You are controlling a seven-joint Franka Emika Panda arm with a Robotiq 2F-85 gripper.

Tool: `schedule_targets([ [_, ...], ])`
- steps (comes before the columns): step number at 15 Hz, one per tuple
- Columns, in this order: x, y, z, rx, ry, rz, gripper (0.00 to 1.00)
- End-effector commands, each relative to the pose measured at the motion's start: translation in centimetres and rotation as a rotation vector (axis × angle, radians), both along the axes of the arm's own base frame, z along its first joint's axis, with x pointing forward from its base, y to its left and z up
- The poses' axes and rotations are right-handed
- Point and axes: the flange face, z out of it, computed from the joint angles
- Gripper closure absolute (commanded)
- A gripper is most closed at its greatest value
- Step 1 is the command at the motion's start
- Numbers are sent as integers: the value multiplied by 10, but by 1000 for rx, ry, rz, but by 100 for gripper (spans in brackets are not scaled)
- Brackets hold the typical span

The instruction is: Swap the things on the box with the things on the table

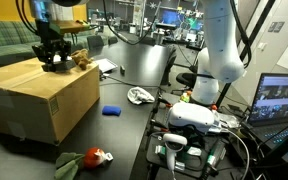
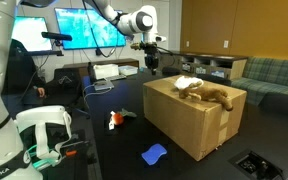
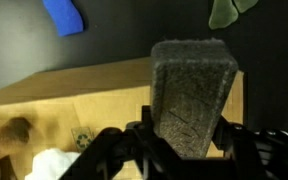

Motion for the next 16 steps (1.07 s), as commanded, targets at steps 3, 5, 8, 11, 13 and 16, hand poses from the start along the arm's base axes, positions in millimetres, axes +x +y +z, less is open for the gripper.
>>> schedule_targets([
  [3,-81,-22,-39,41,135,52,69],
  [5,-107,-27,-72,46,183,87,69],
  [8,-153,-36,-135,14,244,129,69],
  [11,-193,-36,-198,24,263,169,69],
  [13,-214,-33,-240,29,248,172,69],
  [16,-229,-28,-275,72,221,166,69],
])
